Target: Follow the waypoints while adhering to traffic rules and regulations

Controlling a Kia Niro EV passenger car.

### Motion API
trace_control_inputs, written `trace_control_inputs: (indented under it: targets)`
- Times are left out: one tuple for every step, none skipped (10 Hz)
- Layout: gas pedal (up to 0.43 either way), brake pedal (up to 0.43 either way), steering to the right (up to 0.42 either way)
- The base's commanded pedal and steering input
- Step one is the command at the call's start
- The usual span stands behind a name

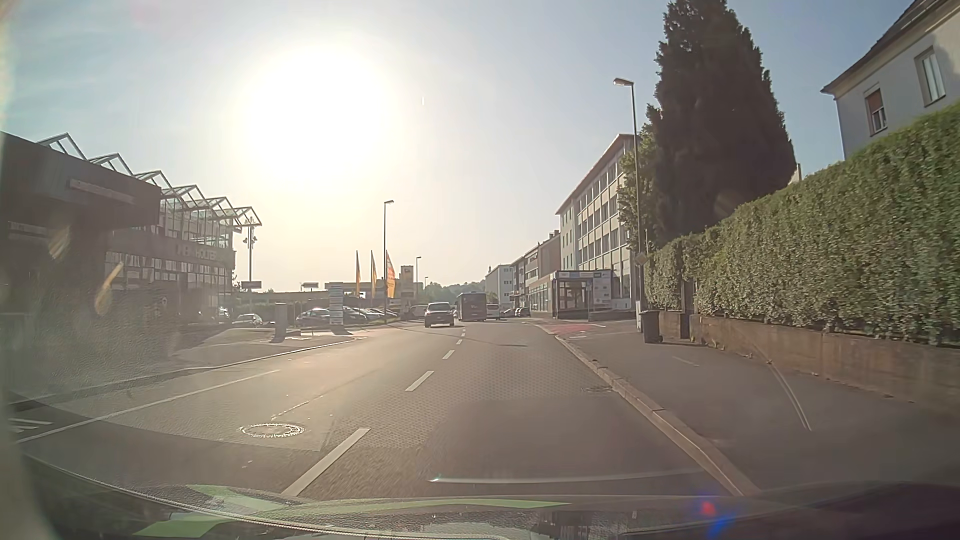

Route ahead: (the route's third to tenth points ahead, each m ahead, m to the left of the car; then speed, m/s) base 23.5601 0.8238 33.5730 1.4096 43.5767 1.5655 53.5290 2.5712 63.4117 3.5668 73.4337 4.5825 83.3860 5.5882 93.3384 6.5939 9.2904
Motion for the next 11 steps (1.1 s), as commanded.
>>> trace_control_inputs:
  targets:
    - [0.079,0.0,-0.003]
    - [0.079,0.0,-0.004]
    - [0.079,0.0,-0.004]
    - [0.067,0.0,-0.005]
    - [0.067,0.0,-0.005]
    - [0.047,0.0,-0.004]
    - [0.047,0.0,-0.004]
    - [0.047,0.0,-0.005]
    - [0.059,0.0,-0.006]
    - [0.059,0.0,-0.006]
    - [0.079,0.0,-0.005]
